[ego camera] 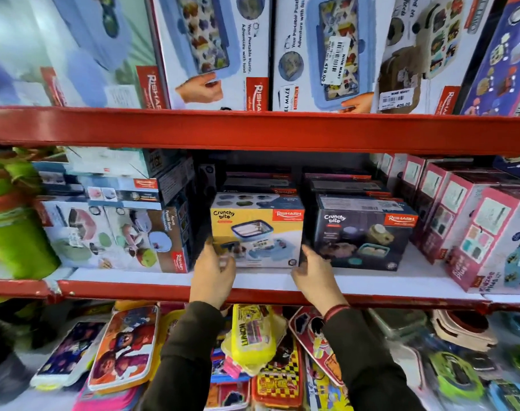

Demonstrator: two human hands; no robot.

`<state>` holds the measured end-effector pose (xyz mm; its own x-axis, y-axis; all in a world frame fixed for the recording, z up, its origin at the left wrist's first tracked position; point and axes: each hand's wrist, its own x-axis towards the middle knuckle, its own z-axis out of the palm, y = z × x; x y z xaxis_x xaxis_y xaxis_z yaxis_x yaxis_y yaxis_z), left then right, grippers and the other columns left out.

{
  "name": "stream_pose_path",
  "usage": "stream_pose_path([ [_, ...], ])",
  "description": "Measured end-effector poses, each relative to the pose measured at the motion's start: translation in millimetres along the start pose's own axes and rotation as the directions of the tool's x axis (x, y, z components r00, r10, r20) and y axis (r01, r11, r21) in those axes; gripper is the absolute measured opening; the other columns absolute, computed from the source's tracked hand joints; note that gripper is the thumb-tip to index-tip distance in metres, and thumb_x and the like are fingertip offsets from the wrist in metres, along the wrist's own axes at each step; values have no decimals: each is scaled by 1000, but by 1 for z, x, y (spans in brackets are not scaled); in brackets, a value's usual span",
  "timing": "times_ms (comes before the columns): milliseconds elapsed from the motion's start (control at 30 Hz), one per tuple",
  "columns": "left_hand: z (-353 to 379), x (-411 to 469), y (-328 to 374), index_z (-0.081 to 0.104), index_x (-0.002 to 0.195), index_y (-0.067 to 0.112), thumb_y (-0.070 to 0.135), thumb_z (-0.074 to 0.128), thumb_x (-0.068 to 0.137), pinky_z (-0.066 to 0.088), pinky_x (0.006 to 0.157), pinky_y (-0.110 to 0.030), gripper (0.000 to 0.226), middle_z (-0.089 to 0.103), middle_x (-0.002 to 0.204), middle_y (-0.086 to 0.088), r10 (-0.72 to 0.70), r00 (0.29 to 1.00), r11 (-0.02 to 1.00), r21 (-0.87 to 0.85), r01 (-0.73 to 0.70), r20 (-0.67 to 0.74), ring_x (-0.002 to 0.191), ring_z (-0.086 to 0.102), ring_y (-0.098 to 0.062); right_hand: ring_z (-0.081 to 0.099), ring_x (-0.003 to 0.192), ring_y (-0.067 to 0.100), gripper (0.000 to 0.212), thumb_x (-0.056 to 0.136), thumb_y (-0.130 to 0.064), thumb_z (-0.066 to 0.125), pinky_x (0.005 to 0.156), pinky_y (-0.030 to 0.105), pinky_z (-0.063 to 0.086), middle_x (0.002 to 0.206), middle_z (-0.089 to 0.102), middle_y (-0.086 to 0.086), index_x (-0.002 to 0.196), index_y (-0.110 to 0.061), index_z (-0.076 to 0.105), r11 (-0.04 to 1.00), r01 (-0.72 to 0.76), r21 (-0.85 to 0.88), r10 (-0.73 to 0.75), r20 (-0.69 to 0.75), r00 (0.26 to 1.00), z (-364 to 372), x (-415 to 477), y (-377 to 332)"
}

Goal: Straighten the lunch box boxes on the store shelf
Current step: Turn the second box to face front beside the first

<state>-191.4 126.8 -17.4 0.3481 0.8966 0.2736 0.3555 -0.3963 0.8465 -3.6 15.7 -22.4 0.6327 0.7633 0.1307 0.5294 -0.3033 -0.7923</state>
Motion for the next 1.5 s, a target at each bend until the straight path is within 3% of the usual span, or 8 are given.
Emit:
stream_pose_path([
  [167,-14,-1,-2,45,143,7,14,52,104,40,103,-34,40,52,130,-15,80,993,991,-102,-89,-82,120,50,-25,61,125,24,86,70,-20,86,108,47,53,140,62,5,147,-25,48,997,57,53,-53,-85,995,-12,-10,3],
  [500,-44,1,11,52,146,31,62,56,92,46,117,-39,63,60,144,8,178,983,932,-314,-182,-41,136,55,-9,73,92,14,42,80,-30,84,80,28,63,103,77,-4,118,-37,69,942,214,259,-140,-277,951,-34,-36,-28],
  [600,-51,-3,12,42,154,29,47,61,90,42,120,-29,68,53,154,13,269,961,890,-397,-224,62,143,49,-2,74,84,11,9,82,-38,80,81,37,63,86,77,-9,87,-36,73,934,229,273,-116,-374,920,-39,-34,-41],
  [700,-54,-3,7,34,157,28,14,60,90,36,124,-27,73,46,157,20,359,929,888,-341,-309,92,147,43,-2,75,82,12,28,84,-47,76,80,42,62,82,78,-7,80,-19,76,935,206,289,-66,-429,901,-42,-28,-45],
  [833,-51,3,4,38,153,26,4,58,98,44,116,-22,63,54,150,18,331,944,897,-308,-316,-4,139,53,-4,75,89,3,5,91,-35,72,83,39,64,93,77,-11,94,-31,72,889,225,399,-65,-377,924,-40,-27,-44],
  [1067,-37,18,7,43,138,14,16,61,100,52,111,-46,42,67,136,-9,194,975,945,-245,-216,-112,125,66,-22,74,97,12,32,90,-10,72,86,41,64,104,72,-15,107,-37,65,912,172,373,-45,-324,945,-24,-27,-40],
  [1233,-30,31,13,48,138,9,12,64,98,48,102,-23,44,70,131,-10,128,982,968,-200,-155,-141,120,67,-20,72,105,16,35,96,-16,65,94,50,61,122,74,4,131,-15,66,942,188,277,-78,-367,927,-16,-16,-47],
  [1500,-24,30,14,43,147,12,8,55,102,45,108,-22,46,63,131,2,103,992,957,-265,-121,-79,121,59,-12,61,121,20,46,101,-5,52,96,25,45,141,63,13,147,-12,51,980,125,157,-73,-303,950,-13,-11,-49],
])
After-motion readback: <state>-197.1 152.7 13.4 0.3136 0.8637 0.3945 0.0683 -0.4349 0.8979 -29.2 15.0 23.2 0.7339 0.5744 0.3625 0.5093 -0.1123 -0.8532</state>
